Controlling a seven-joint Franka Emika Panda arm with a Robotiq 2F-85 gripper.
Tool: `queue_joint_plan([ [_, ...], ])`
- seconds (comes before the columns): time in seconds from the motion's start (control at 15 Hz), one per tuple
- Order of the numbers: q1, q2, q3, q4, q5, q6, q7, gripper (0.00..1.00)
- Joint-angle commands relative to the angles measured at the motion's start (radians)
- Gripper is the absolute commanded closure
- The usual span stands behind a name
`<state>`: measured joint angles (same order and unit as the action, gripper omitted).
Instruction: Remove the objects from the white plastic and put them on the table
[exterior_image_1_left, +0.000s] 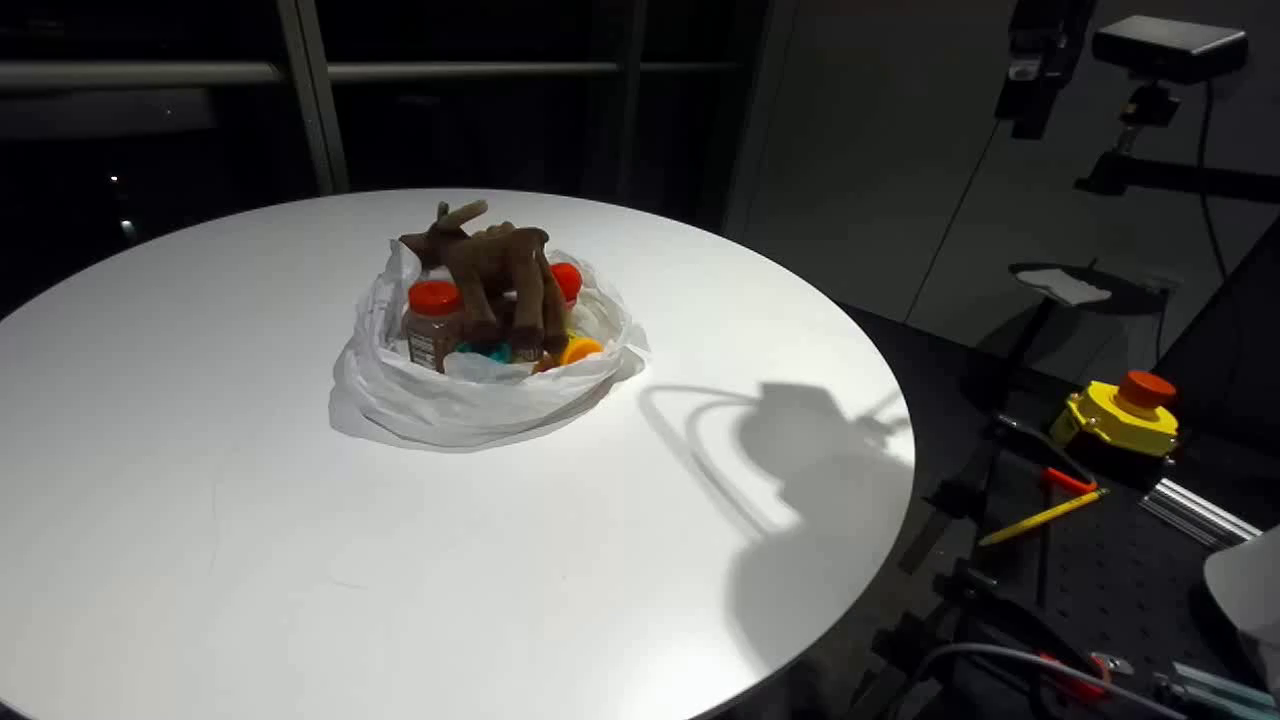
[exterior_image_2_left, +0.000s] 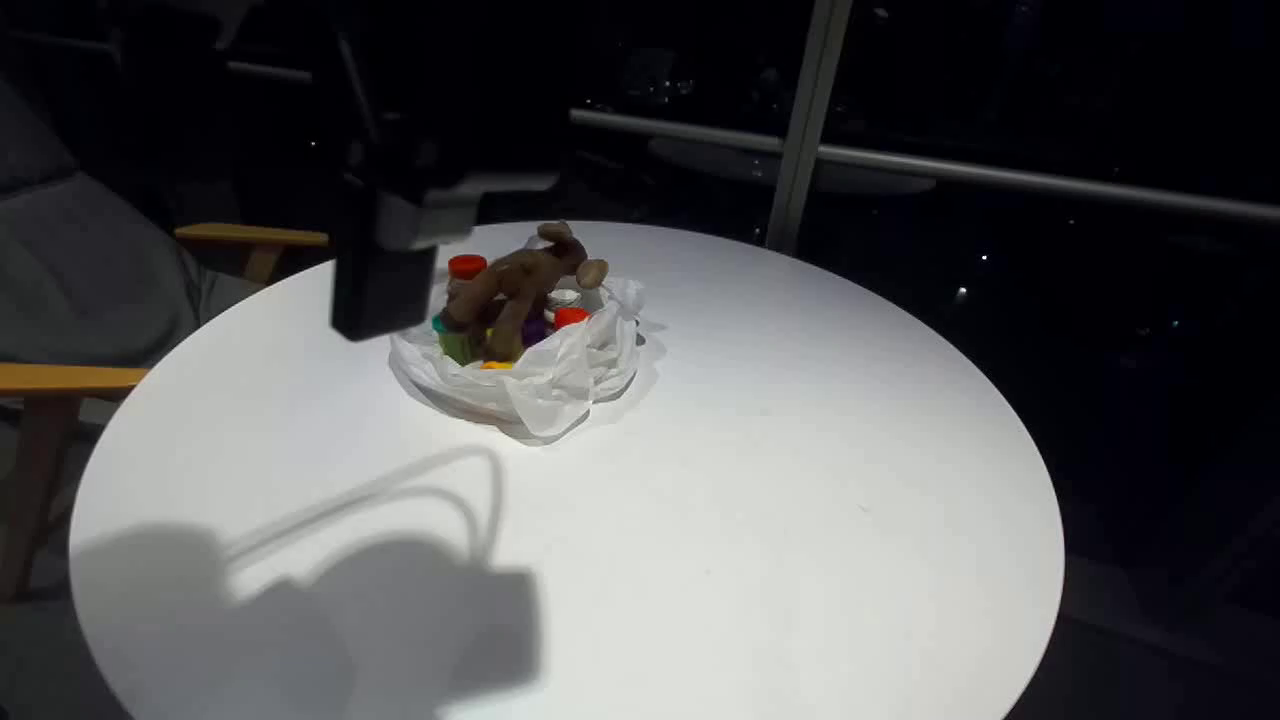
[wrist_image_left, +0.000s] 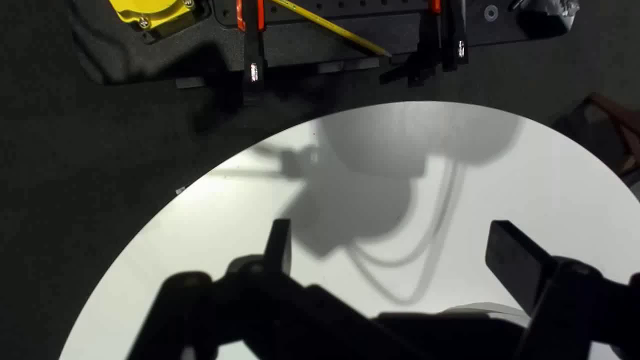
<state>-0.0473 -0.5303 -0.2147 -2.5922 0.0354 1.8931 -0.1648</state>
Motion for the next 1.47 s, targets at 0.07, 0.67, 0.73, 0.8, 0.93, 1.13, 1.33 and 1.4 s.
queue_joint_plan([
  [0.07,-0.022,0.002,0.02,0.005,0.01,-0.002,-0.01,0.0],
  [0.67,-0.008,0.031,0.026,0.033,0.029,0.005,-0.002,0.0],
  [0.73,0.012,0.083,0.045,0.071,0.048,0.023,0.021,0.0],
  [0.8,0.022,0.114,0.062,0.089,0.056,0.035,0.035,0.0],
  [0.93,0.056,0.227,0.123,0.156,0.087,0.098,0.091,0.0],
  [1.13,0.09,0.379,0.21,0.235,0.061,0.17,0.152,0.0],
  [1.33,0.114,0.566,0.268,0.33,0.029,0.298,0.197,0.0],
  [1.4,0.12,0.628,0.28,0.364,0.013,0.354,0.215,0.0],
])
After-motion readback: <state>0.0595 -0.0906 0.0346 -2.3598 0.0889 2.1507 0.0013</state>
